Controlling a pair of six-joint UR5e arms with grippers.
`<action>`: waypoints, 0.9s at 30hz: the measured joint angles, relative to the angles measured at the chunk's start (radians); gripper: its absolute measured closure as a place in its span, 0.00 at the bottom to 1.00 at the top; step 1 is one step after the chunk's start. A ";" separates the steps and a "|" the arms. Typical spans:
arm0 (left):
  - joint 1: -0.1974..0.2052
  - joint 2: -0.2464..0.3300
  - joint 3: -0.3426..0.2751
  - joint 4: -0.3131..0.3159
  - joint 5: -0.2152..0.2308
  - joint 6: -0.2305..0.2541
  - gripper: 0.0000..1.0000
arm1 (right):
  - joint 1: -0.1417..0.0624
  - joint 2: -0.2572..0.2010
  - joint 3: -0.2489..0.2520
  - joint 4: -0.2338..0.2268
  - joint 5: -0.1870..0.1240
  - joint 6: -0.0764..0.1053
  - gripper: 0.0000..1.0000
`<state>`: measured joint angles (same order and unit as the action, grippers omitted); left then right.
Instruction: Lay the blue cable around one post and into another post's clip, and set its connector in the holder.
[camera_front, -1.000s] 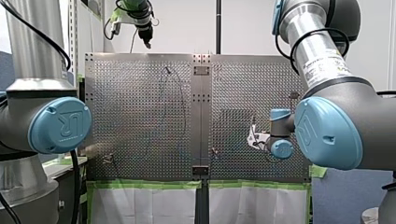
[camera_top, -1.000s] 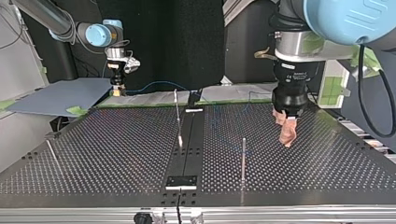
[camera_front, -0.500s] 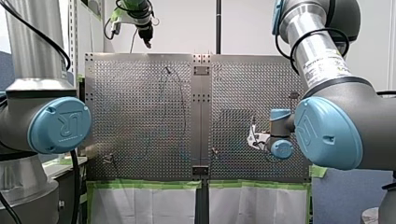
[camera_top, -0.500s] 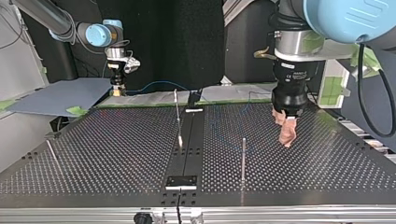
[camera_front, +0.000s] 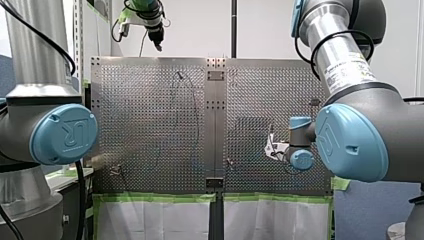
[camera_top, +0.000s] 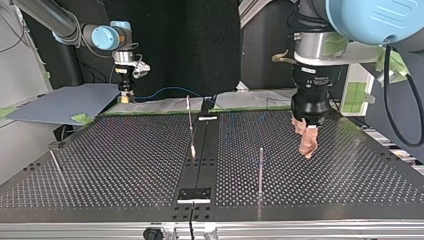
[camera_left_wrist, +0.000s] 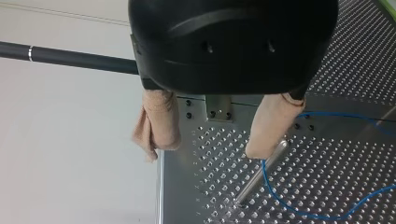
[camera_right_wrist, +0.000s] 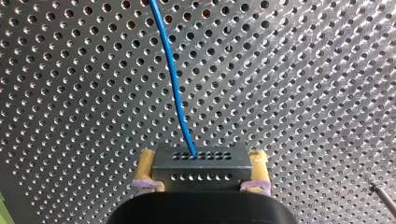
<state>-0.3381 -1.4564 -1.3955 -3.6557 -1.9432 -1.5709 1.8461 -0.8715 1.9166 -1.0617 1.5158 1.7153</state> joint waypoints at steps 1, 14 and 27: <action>0.000 0.000 0.000 0.000 0.000 0.000 0.00 | 0.000 0.000 0.000 0.000 0.000 0.000 1.00; -0.006 0.005 -0.005 0.012 0.018 -0.006 0.00 | 0.000 0.000 0.000 0.000 0.000 0.000 1.00; -0.058 0.057 -0.099 0.107 0.121 -0.072 0.00 | 0.002 0.000 0.000 0.000 0.001 -0.003 1.00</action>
<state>-0.3965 -1.3998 -1.4945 -3.5483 -1.8226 -1.6431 1.8477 -0.8719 1.9168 -1.0615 1.5165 1.7127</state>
